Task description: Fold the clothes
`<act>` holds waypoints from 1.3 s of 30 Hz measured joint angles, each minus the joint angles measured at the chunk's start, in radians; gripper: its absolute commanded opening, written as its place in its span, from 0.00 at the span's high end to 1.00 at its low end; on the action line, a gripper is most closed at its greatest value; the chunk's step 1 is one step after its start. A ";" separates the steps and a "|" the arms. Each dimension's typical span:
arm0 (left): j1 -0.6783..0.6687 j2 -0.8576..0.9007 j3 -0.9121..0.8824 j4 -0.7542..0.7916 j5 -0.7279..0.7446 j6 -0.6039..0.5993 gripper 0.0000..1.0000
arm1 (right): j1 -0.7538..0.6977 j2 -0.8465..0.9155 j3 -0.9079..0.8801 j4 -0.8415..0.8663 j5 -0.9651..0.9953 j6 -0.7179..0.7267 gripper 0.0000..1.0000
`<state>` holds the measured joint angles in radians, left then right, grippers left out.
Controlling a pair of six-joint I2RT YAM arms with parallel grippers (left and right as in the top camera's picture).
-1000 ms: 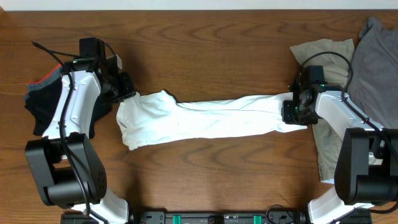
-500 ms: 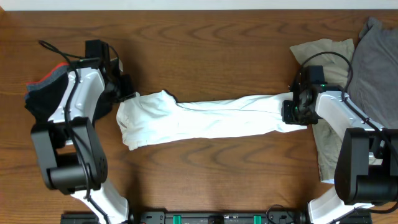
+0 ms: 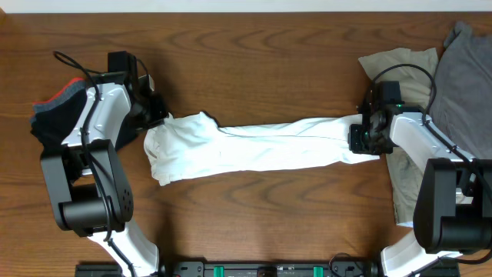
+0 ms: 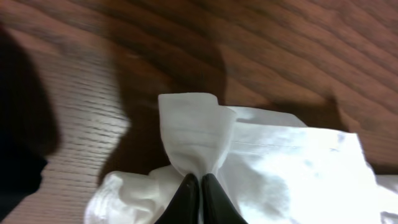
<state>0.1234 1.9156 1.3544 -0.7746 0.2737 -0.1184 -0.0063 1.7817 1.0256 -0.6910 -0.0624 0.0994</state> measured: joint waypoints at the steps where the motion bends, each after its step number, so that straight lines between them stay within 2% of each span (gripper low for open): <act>1: 0.000 0.000 0.000 -0.003 0.017 0.000 0.94 | 0.000 0.000 0.000 0.000 0.000 0.000 0.80; 5: 0.000 -0.013 0.000 -0.064 0.090 0.004 0.94 | 0.000 0.000 0.000 -0.002 0.000 0.000 0.79; 10: 0.000 -0.099 0.000 -0.241 0.122 0.006 0.94 | 0.000 0.000 0.000 -0.006 0.002 0.000 0.79; 17: 0.000 -0.214 0.000 -0.389 0.002 0.011 0.94 | -0.005 0.000 0.000 -0.007 0.004 0.000 0.79; 24: 0.000 -0.214 -0.002 -0.410 -0.053 0.001 0.94 | -0.024 0.000 0.000 -0.007 0.006 0.000 0.79; 26: 0.000 -0.214 -0.006 -0.402 -0.058 -0.005 0.87 | -0.025 0.000 0.000 -0.008 0.007 0.000 0.79; 28: 0.000 -0.214 -0.009 -0.386 -0.065 -0.006 0.59 | -0.025 0.000 0.000 -0.008 0.007 0.000 0.79; 29: 0.000 -0.214 -0.010 -0.379 -0.068 -0.010 0.51 | -0.025 0.000 0.000 -0.010 0.007 0.000 0.79; 30: 0.000 -0.214 -0.010 -0.375 -0.069 -0.010 0.50 | -0.025 0.000 0.000 -0.012 0.007 0.000 0.79; 37: 0.000 -0.214 -0.012 -0.360 -0.072 -0.015 0.51 | -0.025 0.000 0.000 -0.019 0.007 0.000 0.79; 38: 0.000 -0.214 -0.012 -0.362 -0.072 -0.016 0.58 | -0.025 0.000 0.000 -0.019 0.007 0.000 0.78; 39: 0.000 -0.214 -0.012 -0.364 -0.072 -0.021 0.70 | -0.025 0.000 0.000 -0.021 0.007 0.000 0.78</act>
<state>0.1234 1.7020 1.3422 -1.1385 0.2020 -0.1390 -0.0315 1.7817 1.0252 -0.7124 -0.0551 0.0990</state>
